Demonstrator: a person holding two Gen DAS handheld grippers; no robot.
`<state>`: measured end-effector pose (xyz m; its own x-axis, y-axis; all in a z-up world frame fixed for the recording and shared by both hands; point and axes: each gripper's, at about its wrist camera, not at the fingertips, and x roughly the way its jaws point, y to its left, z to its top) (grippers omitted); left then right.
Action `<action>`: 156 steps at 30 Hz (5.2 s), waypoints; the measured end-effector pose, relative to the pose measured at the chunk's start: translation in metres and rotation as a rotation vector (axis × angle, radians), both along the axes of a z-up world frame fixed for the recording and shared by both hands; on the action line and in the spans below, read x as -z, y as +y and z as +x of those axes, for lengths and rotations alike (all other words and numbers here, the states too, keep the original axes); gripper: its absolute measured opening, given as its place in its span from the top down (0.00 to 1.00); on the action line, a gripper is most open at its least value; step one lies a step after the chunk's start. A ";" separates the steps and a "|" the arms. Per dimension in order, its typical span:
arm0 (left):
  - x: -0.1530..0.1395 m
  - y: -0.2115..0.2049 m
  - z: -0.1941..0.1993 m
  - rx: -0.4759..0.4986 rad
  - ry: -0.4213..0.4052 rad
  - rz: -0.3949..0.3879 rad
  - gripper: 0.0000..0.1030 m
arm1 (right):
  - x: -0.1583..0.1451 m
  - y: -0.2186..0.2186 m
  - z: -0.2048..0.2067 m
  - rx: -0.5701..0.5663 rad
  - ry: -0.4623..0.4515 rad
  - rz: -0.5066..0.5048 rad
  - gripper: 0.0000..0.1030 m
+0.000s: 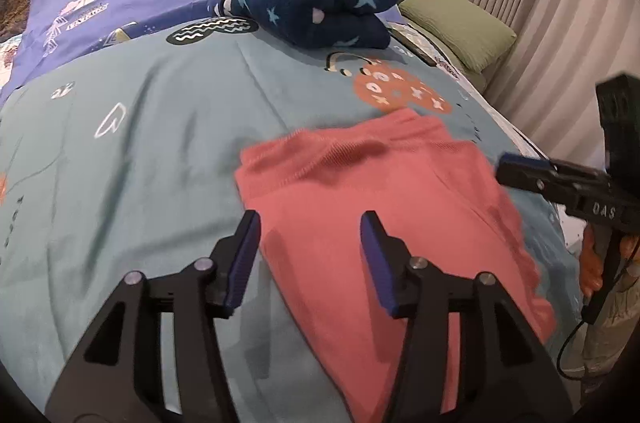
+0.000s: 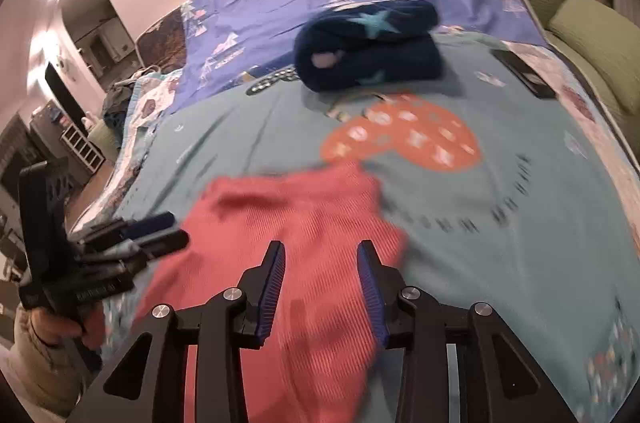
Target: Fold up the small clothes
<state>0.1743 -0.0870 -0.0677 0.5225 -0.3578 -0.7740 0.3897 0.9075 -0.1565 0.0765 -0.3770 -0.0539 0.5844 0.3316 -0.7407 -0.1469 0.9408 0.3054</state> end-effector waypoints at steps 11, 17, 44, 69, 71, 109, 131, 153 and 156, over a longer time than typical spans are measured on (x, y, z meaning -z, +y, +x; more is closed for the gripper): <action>-0.011 0.009 -0.087 0.045 0.034 -0.057 0.38 | 0.016 -0.005 -0.089 -0.021 0.056 0.081 0.49; 0.016 0.031 -0.097 0.024 0.163 -0.159 0.36 | 0.032 -0.029 -0.089 0.036 0.103 0.171 0.41; 0.010 0.053 -0.139 0.073 0.128 -0.304 0.40 | 0.043 -0.028 -0.056 -0.068 0.062 0.285 0.34; 0.042 0.018 -0.005 0.142 0.250 -0.418 0.38 | 0.059 -0.009 0.057 -0.219 0.073 0.377 0.35; 0.042 0.016 0.006 0.142 0.250 -0.421 0.38 | 0.060 -0.009 0.062 -0.220 0.069 0.383 0.37; -0.154 -0.014 -0.078 0.182 -0.310 -0.259 0.75 | -0.147 -0.010 -0.039 -0.050 -0.433 0.144 0.85; -0.241 -0.072 -0.015 0.246 -0.502 -0.137 0.75 | -0.233 -0.047 0.030 0.049 -0.575 0.143 0.85; -0.187 -0.096 0.217 0.051 -0.412 -0.125 0.75 | -0.188 -0.027 0.315 0.166 -0.483 0.016 0.85; -0.141 -0.100 0.269 -0.016 -0.321 -0.067 0.70 | -0.139 -0.012 0.382 0.179 -0.339 -0.059 0.82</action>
<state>0.4428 -0.1874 0.0732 0.7419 -0.3921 -0.5440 0.4146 0.9058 -0.0876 0.4581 -0.3891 0.0847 0.8442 0.1643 -0.5102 -0.0618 0.9753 0.2119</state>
